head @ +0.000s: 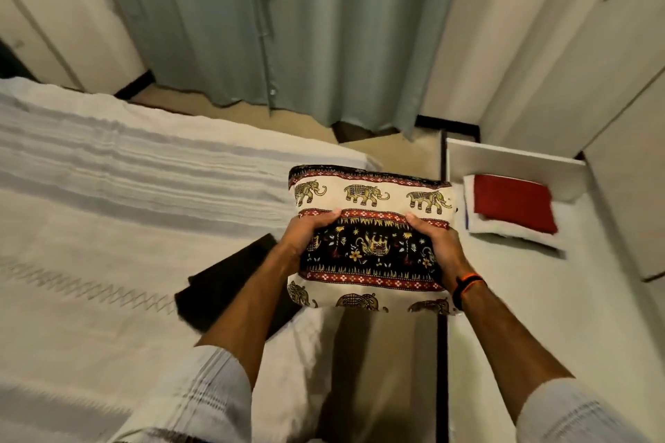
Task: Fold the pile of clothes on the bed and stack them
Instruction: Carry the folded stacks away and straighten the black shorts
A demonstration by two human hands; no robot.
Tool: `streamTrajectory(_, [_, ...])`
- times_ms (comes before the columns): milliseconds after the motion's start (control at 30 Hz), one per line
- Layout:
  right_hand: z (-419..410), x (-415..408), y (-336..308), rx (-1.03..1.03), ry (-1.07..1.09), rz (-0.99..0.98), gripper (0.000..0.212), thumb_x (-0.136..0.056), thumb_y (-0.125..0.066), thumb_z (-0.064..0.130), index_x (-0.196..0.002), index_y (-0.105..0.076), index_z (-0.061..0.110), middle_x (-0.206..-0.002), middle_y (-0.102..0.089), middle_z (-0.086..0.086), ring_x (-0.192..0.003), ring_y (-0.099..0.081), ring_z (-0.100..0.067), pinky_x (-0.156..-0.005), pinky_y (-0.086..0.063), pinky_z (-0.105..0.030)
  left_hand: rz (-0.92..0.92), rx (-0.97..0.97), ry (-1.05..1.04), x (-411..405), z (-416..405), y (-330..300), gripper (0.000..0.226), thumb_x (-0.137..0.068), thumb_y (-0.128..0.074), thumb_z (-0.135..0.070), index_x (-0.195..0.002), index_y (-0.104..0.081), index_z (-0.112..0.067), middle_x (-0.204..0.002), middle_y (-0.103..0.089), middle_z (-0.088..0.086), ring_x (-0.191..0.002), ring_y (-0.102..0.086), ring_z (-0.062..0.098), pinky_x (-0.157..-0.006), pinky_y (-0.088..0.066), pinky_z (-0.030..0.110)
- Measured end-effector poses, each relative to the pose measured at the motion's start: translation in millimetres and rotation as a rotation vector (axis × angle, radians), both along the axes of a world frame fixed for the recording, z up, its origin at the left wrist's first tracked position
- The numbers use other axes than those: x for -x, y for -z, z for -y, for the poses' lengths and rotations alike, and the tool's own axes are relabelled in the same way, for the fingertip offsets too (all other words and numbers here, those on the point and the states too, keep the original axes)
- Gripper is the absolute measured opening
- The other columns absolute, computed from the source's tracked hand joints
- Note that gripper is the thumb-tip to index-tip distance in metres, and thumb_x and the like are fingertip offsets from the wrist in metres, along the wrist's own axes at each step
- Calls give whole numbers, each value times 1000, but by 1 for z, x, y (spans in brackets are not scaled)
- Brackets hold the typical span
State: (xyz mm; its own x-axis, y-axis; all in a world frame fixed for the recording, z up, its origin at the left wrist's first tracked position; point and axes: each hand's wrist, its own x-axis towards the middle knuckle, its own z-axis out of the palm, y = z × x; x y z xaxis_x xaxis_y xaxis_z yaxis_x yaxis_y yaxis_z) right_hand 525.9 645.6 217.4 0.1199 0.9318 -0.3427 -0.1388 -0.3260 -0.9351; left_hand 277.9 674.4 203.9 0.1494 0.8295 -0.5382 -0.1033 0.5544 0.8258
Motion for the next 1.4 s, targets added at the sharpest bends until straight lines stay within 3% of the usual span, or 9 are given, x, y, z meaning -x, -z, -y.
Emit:
streamTrajectory(200, [5,-80,3,-6,244,-26,57,-69,-81,42,-118,-66,19,-108,-75,-4,-102,-70,-27,-97,-52,-51,-14,-20,218,-93,-50,-5,56,-73,-80,-42,-115,-65,-7,-107,-74,12,-100,-70,34,-96,-51,55])
streamTrajectory(333, [6,-126,14,-5,428,-36,54,-69,-83,41,-117,-69,20,-109,-75,-3,-105,-70,-26,-100,-50,-51,14,-41,417,-161,-86,-2,41,-85,-71,-34,-117,-60,-10,-108,-72,11,-102,-69,33,-95,-52,51])
streamTrajectory(433, [6,-155,23,7,568,-36,44,-75,-81,38,-115,-72,22,-110,-74,-1,-106,-69,-24,-102,-49,-49,7,-32,550,-206,-116,8,63,-71,-78,-42,-121,-61,-7,-106,-74,11,-98,-71,31,-90,-55,48])
streamTrajectory(633, [9,-186,33,46,785,-18,46,-75,-78,43,-116,-69,24,-110,-75,1,-107,-68,-23,-103,-47,-51,-3,0,765,-277,-156,23,54,-77,-78,-38,-120,-61,-10,-107,-74,8,-99,-71,29,-96,-52,51])
streamTrajectory(767, [21,-200,38,54,891,-50,52,-72,-80,47,-117,-69,24,-110,-74,1,-107,-69,-23,-103,-46,-51,-32,18,902,-315,-164,29,60,-72,-81,-44,-118,-62,-11,-108,-74,9,-101,-70,31,-97,-51,54])
streamTrajectory(1033, [40,-233,53,53,985,-61,48,-78,-76,44,-120,-68,22,-109,-75,2,-107,-68,-21,-104,-45,-49,-118,16,997,-371,-154,35,50,-76,-78,-42,-113,-64,-10,-104,-75,9,-100,-70,31,-96,-52,52])
streamTrajectory(1400, [30,-273,105,164,1066,-128,44,-81,-74,40,-121,-66,24,-111,-74,7,-109,-66,-17,-108,-42,-47,-247,183,1066,-427,-169,88,62,-72,-79,-43,-119,-62,-7,-105,-75,9,-99,-71,31,-91,-54,51])
